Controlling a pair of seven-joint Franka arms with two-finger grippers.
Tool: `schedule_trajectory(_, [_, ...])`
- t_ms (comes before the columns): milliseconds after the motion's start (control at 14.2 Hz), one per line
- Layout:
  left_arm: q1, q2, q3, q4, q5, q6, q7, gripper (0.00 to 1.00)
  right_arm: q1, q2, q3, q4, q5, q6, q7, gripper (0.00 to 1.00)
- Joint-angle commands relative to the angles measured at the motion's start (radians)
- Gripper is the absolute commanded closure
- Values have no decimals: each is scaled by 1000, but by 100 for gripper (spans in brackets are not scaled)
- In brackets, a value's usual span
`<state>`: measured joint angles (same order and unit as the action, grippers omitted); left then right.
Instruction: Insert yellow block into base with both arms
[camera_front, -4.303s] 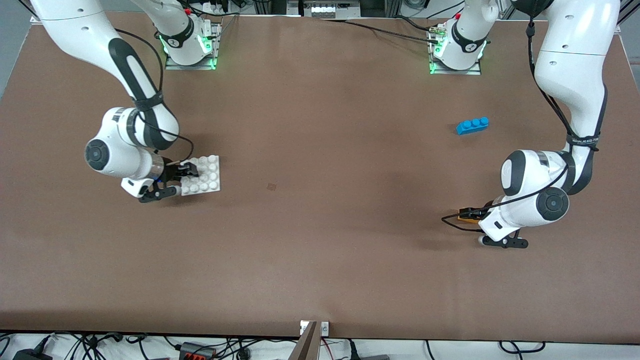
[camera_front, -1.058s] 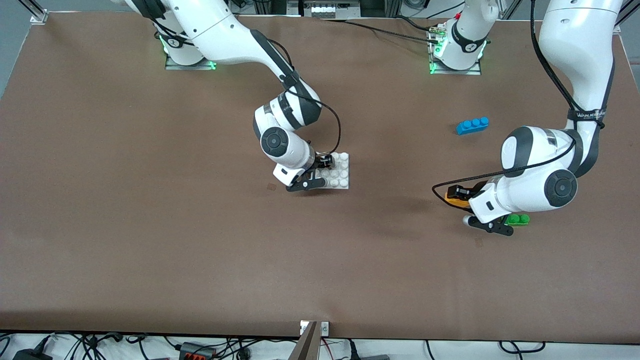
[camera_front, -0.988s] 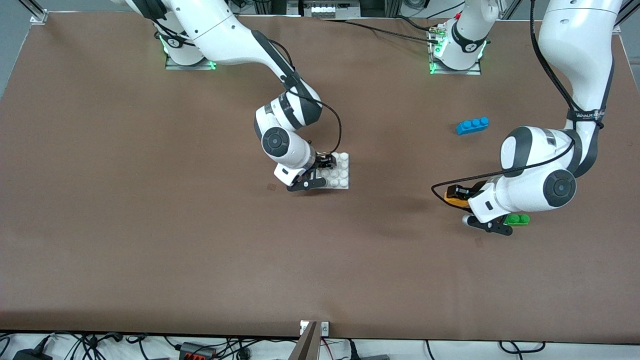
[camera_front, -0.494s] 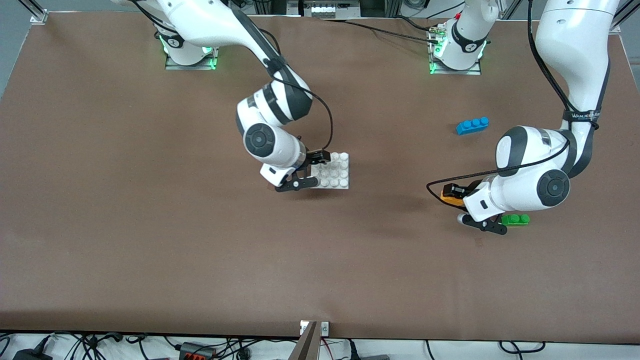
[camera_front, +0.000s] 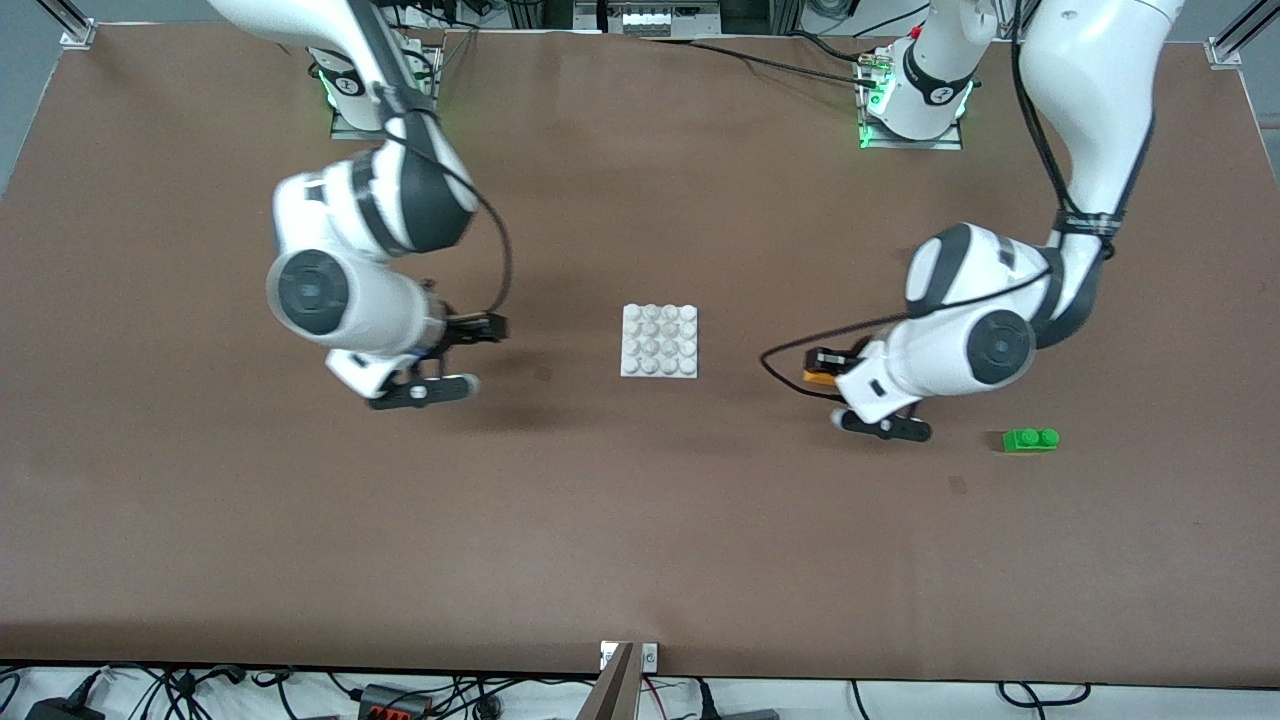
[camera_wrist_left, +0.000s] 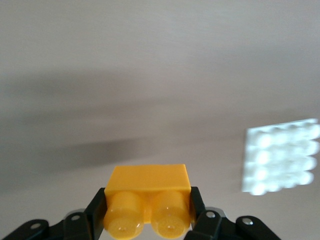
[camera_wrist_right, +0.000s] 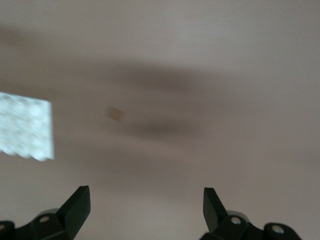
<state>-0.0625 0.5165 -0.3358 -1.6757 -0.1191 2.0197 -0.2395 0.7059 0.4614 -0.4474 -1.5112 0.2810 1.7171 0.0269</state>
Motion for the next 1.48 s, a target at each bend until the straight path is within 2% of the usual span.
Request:
schedule_trajectory(0, [-71,-10,-28,-4,-10,69,-143,41,12,-105,-100,-18,-95,-143,-164,0])
schedule_trajectory(141, [-111,17,-49,-12,-5,166,-234,41,-25,-197,-157,-1,-118,-264,-270,0])
schedule_trajectory(212, [-112,34,-89,-16,12,212,-280,41,-55,-223,-157,49,-120,-312,-300,0])
schedule_trajectory(353, [-158,49,-104,-18,108,257,-396,41,-138,-280,-134,80,-115,-410,-302,0])
schedule_trajectory(423, [-181,65,-106,-16,166,269,-450,41,-222,-311,-66,78,-115,-430,-295,0])
schedule_trajectory(494, [-192,86,-120,-16,227,296,-507,41,-338,-341,49,74,-131,-432,-295,0])
schedule_trajectory(564, [-194,103,-141,-18,271,313,-555,41,-477,-366,193,69,-179,-433,-297,0])
schedule_trajectory(705, [-218,123,-147,-16,356,321,-638,41,-682,-395,439,52,-282,-430,-291,0])
schedule_trajectory(776, [-229,135,-147,-15,384,323,-653,41,-733,-421,482,16,-289,-409,-291,0])
schedule_trajectory(988, [-240,155,-147,-16,421,330,-656,41,-756,-545,487,-231,-283,-170,-300,0])
schedule_trajectory(1058, [-246,157,-147,-16,433,330,-658,41,-757,-569,486,-275,-286,-118,-294,0])
schedule_trajectory(1270, [-275,169,-146,-16,438,330,-678,41,-767,-561,483,-267,-292,-197,-265,0])
schedule_trajectory(1411, [-276,172,-146,-16,456,330,-685,41,-767,-521,481,-218,-293,-139,-277,0])
